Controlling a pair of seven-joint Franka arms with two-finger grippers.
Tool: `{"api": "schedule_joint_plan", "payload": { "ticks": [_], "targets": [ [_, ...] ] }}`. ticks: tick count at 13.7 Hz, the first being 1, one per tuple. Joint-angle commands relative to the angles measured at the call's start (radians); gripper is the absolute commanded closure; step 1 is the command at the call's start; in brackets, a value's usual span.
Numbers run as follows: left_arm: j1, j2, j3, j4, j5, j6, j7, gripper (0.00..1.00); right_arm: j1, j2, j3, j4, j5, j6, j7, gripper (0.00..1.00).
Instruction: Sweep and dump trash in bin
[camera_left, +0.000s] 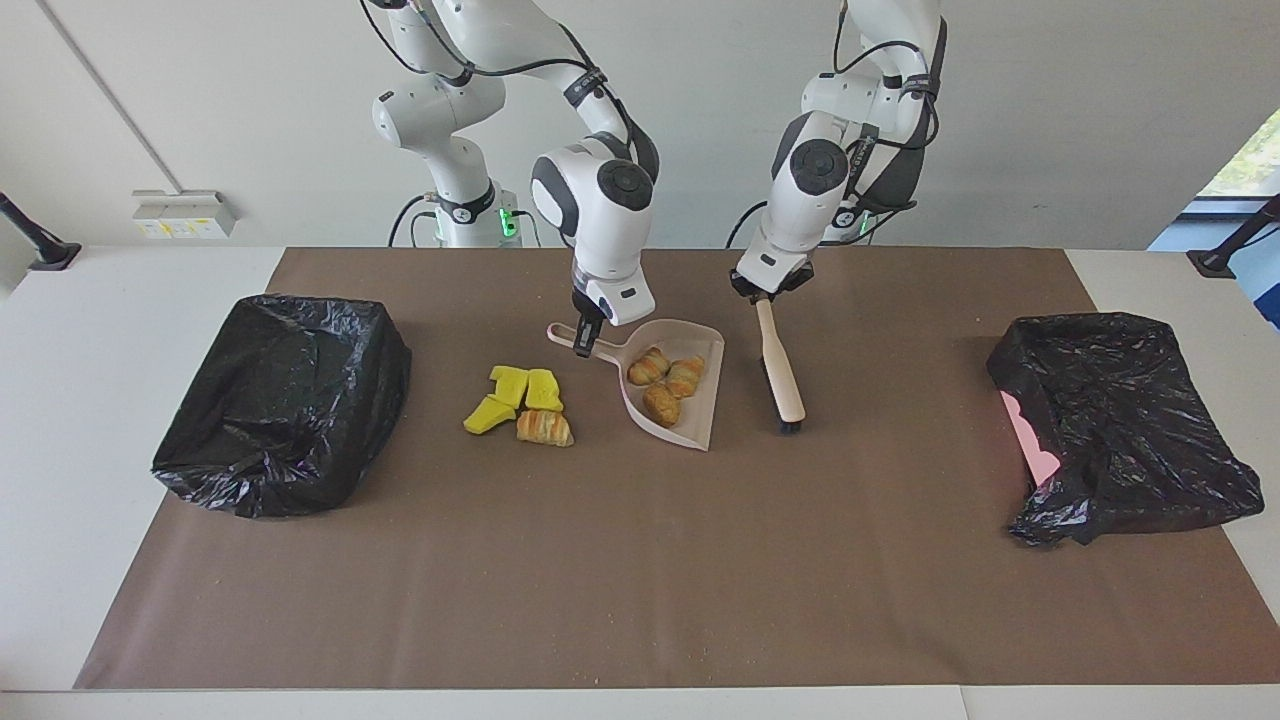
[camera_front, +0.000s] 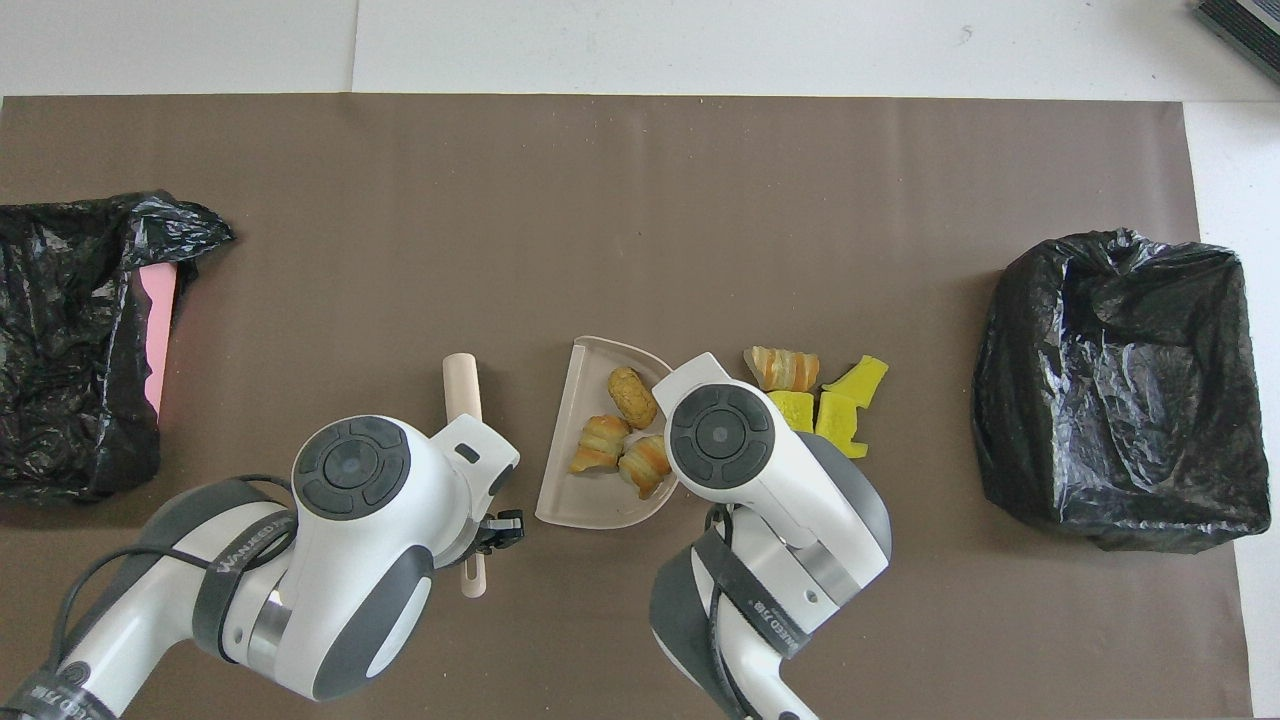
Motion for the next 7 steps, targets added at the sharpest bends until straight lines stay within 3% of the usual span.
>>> {"api": "schedule_joint_plan", "payload": {
  "ticks": [1,3,7],
  "targets": [
    [-0.002,-0.034,-0.002,-0.033,-0.01,0.028,-0.016,1.0,-0.032,-0.042,0.006,0.02,-0.018,-0.029,0.015,1.0],
    [-0.002,-0.036,-0.005,-0.033,-0.01,0.029,-0.022,1.0,-0.1,-0.018,0.009,0.068,-0.003,-0.016,-0.016,1.0],
    [-0.053,-0.082,-0.01,-0.099,-0.01,0.109,-0.11,1.0,-0.186,-0.091,0.004,0.116,0.008,-0.104,-0.109,1.0]
  ]
}}
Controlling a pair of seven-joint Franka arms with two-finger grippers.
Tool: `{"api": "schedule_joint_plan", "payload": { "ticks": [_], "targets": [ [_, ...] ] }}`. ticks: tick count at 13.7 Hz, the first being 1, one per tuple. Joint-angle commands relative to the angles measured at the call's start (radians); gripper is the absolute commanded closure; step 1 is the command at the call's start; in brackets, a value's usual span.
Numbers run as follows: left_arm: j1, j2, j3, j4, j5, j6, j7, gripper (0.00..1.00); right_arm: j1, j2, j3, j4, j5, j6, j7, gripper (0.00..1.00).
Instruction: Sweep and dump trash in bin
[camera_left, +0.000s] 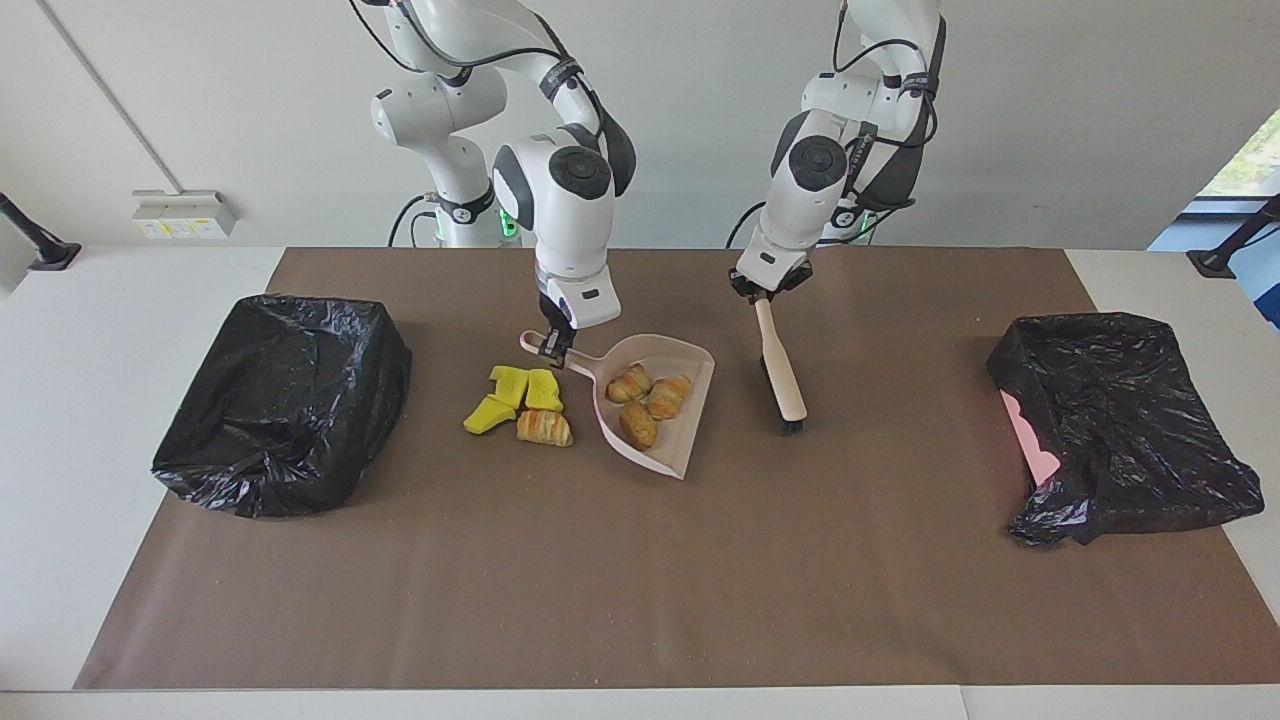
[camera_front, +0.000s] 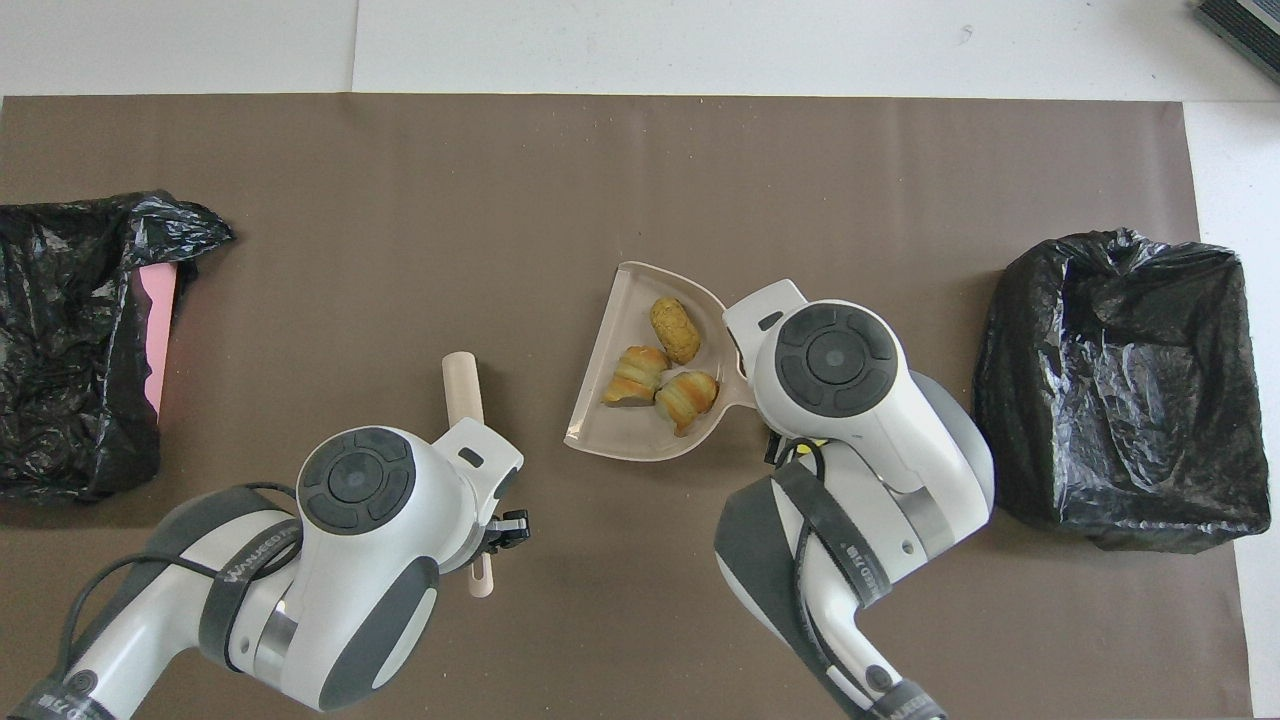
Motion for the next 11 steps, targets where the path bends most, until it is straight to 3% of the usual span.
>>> {"api": "schedule_joint_plan", "payload": {
  "ticks": [1,6,11],
  "targets": [
    [-0.07,-0.084,-0.003,-0.096,-0.01,0.079,-0.094,1.0,-0.07,-0.08,0.006,0.022,0.023,-0.086,-0.075,1.0],
    [-0.276,-0.139,-0.003,-0.159,-0.01,0.15,-0.263,1.0,-0.296,-0.206,0.001,0.04,0.028,-0.194,-0.212,1.0],
    [-0.519,-0.147,-0.004,-0.264,-0.012,0.286,-0.421,1.0,-0.604,-0.221,-0.002,0.093,0.028,-0.301,-0.529,1.0]
  ]
}}
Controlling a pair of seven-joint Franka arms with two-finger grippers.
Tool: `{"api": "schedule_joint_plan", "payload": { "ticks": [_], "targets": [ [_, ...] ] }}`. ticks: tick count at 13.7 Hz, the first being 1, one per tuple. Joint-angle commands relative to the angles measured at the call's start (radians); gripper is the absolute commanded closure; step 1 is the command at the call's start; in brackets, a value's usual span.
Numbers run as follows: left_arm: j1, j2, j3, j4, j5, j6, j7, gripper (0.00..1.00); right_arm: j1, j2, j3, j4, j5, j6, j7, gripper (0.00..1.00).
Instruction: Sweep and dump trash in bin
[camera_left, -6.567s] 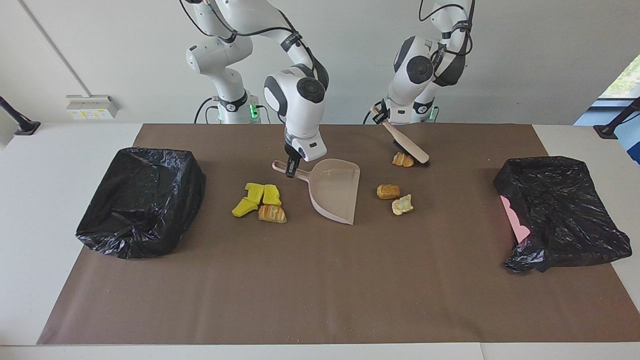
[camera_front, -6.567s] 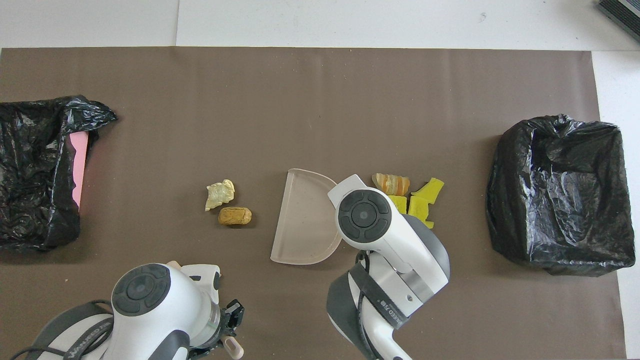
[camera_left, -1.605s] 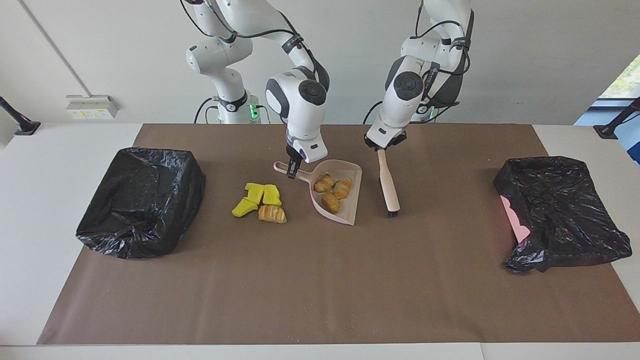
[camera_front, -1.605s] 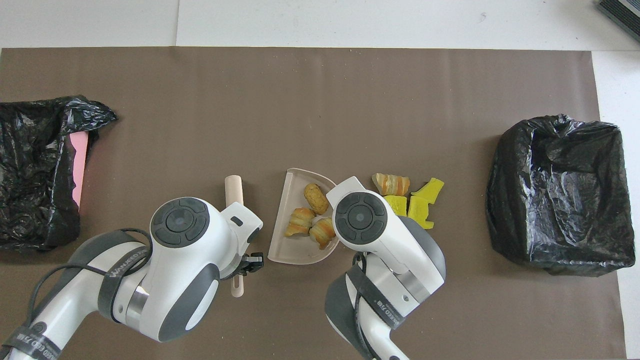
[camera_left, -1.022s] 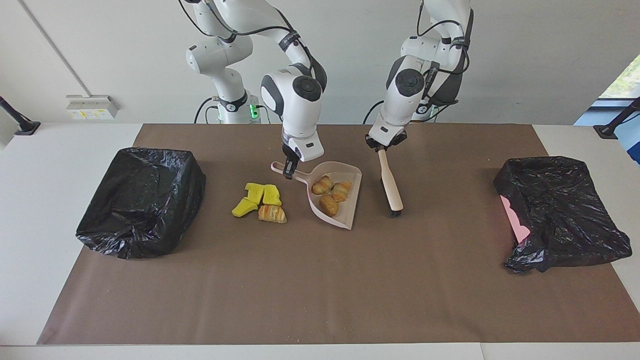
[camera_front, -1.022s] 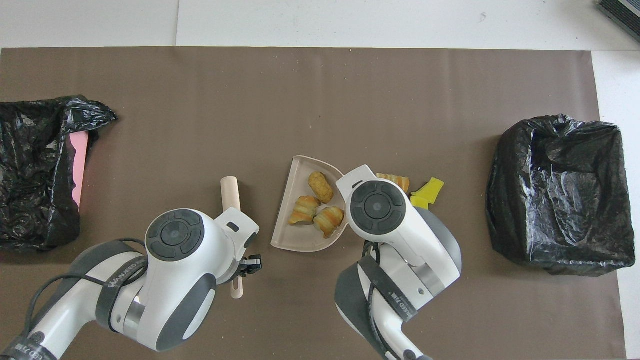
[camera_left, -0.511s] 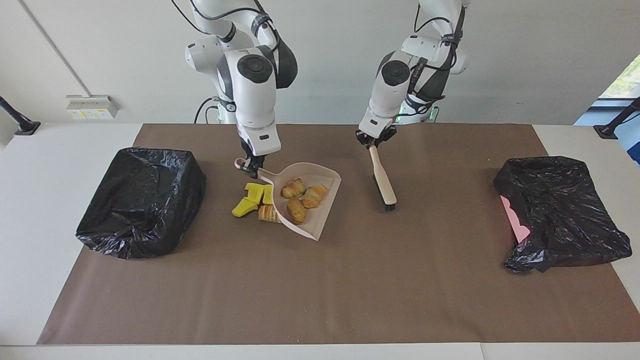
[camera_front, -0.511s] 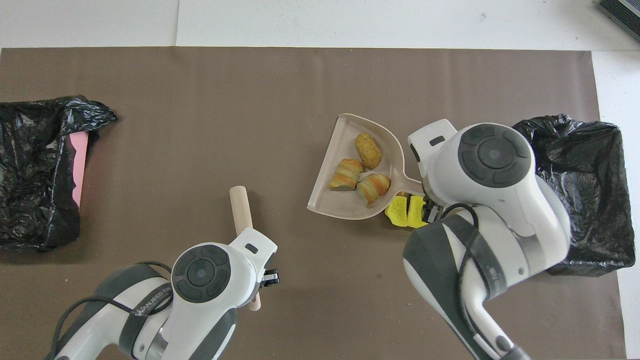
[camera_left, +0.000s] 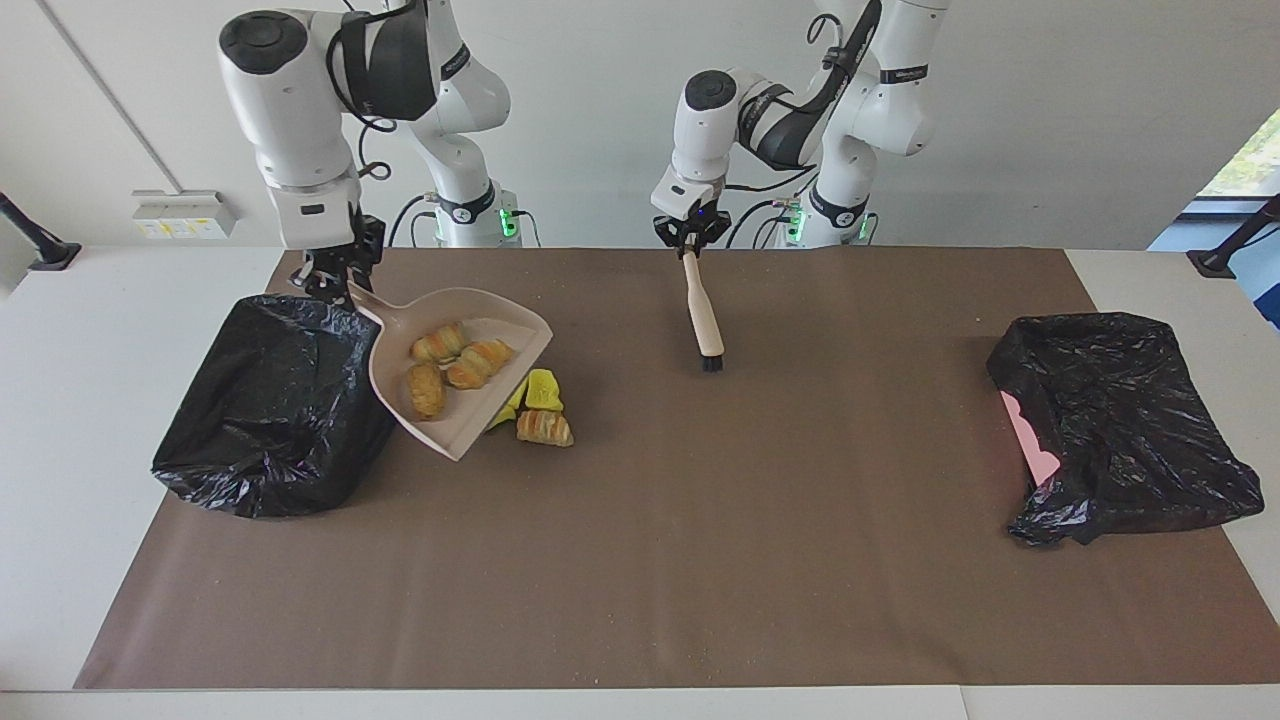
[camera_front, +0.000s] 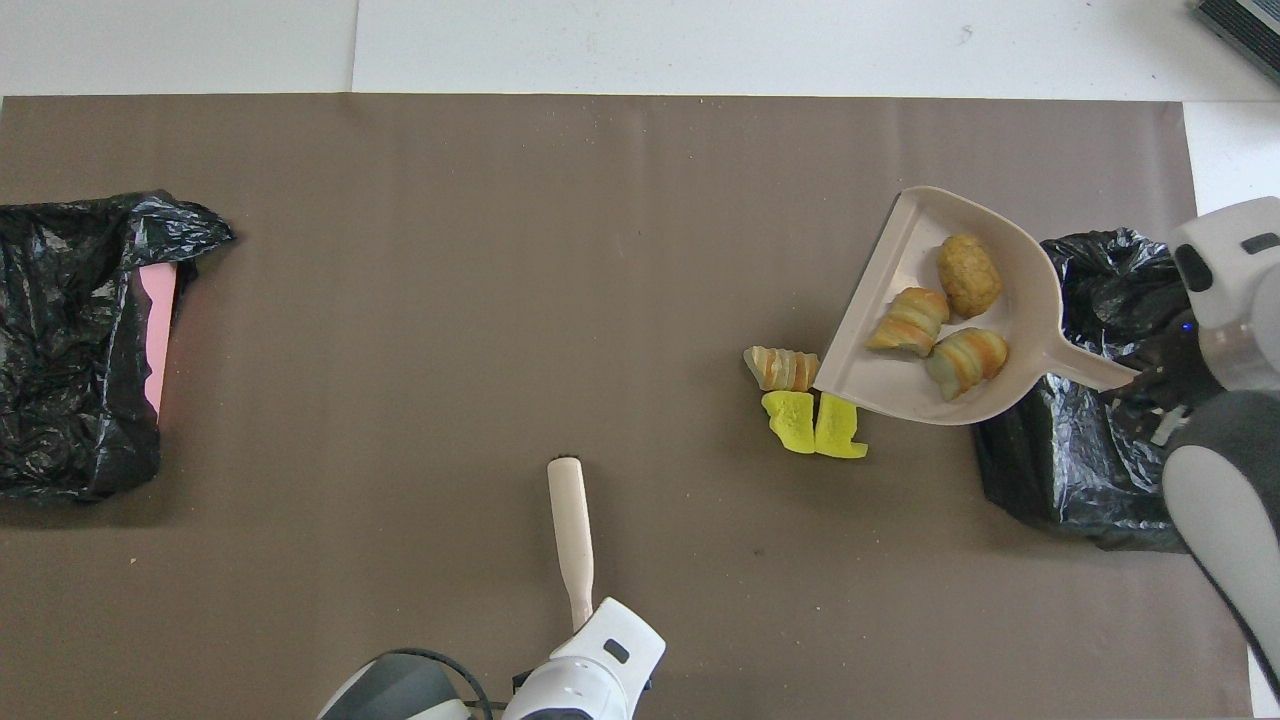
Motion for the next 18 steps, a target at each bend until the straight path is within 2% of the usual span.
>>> {"api": "schedule_joint_plan", "payload": {
  "ticks": [1,4,7,9,12,13,14,15,16,18],
  "targets": [
    [-0.103,-0.073,0.014,-0.088,-0.008,0.063,-0.072,1.0,-0.182,0.003,0.01,0.015,0.015,-0.018,-0.228,1.0],
    [-0.166,-0.116,0.014,-0.128,-0.044,0.063,-0.088,1.0,-0.307,-0.007,0.007,0.006,-0.097,0.051,-0.393,1.0],
    [-0.168,-0.114,0.014,-0.126,-0.109,0.054,-0.073,1.0,-0.31,-0.006,0.007,-0.013,-0.261,0.118,-0.451,1.0],
    [-0.171,-0.099,0.014,-0.125,-0.118,0.053,-0.07,1.0,-0.313,-0.003,0.005,-0.065,-0.317,0.2,-0.457,1.0],
    [-0.171,-0.093,0.014,-0.12,-0.121,0.039,-0.064,1.0,-0.301,0.0,0.007,-0.08,-0.422,0.252,-0.468,1.0],
    [-0.17,-0.091,0.016,-0.114,-0.121,0.025,-0.054,0.88,-0.3,0.006,0.007,-0.082,-0.436,0.257,-0.468,1.0],
    [-0.161,-0.084,0.016,-0.108,-0.121,0.016,-0.044,0.67,-0.3,0.008,0.007,-0.091,-0.456,0.26,-0.468,1.0],
    [-0.157,-0.076,0.017,-0.105,-0.121,0.013,-0.013,0.22,-0.3,-0.001,0.007,-0.118,-0.497,0.292,-0.471,1.0],
    [-0.153,-0.067,0.02,-0.091,-0.121,0.008,0.017,0.0,-0.297,-0.004,0.007,-0.135,-0.527,0.313,-0.485,1.0],
    [-0.087,-0.029,0.026,-0.036,-0.121,-0.032,0.094,0.0,-0.295,-0.001,0.008,-0.146,-0.559,0.324,-0.532,1.0]
  ]
}}
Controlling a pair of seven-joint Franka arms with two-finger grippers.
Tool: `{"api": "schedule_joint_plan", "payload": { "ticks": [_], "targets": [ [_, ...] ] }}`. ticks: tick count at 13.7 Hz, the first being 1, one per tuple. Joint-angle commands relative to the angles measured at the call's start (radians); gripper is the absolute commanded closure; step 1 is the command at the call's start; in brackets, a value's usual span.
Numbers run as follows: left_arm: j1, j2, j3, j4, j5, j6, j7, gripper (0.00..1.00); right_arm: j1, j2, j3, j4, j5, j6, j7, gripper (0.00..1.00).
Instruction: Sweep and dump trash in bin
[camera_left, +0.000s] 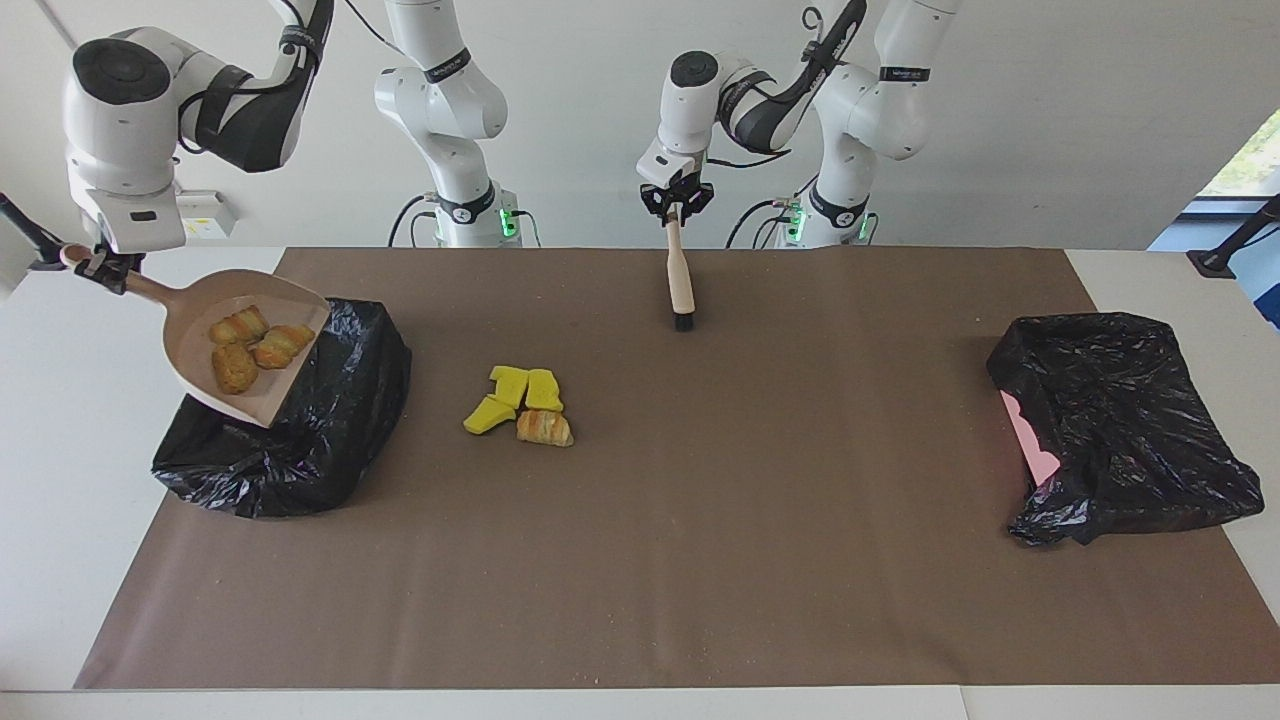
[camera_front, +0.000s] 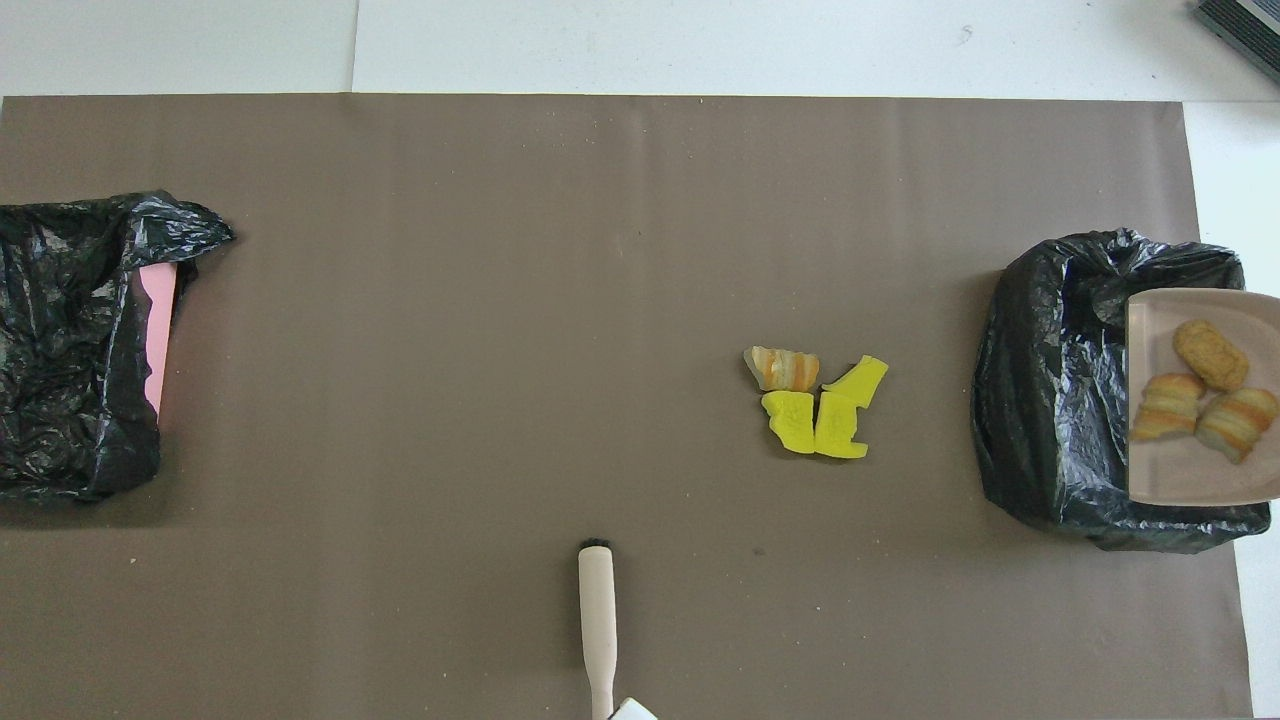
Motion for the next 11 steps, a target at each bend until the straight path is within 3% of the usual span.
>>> {"api": "schedule_joint_plan", "payload": {
  "ticks": [1,4,7,11],
  "targets": [
    [0.117,0.059,0.013,0.108,-0.012,-0.11,0.142,0.0,0.001,-0.018,0.003,-0.041,-0.058,0.055,-0.084,1.0],
    [0.297,0.086,0.015,0.285,0.006,-0.263,0.293,0.0,0.001,-0.018,0.007,-0.049,-0.095,0.079,-0.139,1.0],
    [0.515,0.086,0.015,0.45,0.115,-0.348,0.455,0.0,0.024,-0.015,0.013,-0.049,-0.136,0.109,-0.214,1.0],
    [0.67,0.151,0.016,0.668,0.193,-0.49,0.636,0.0,0.021,-0.019,0.012,-0.04,-0.193,0.098,-0.231,1.0]
  ]
}}
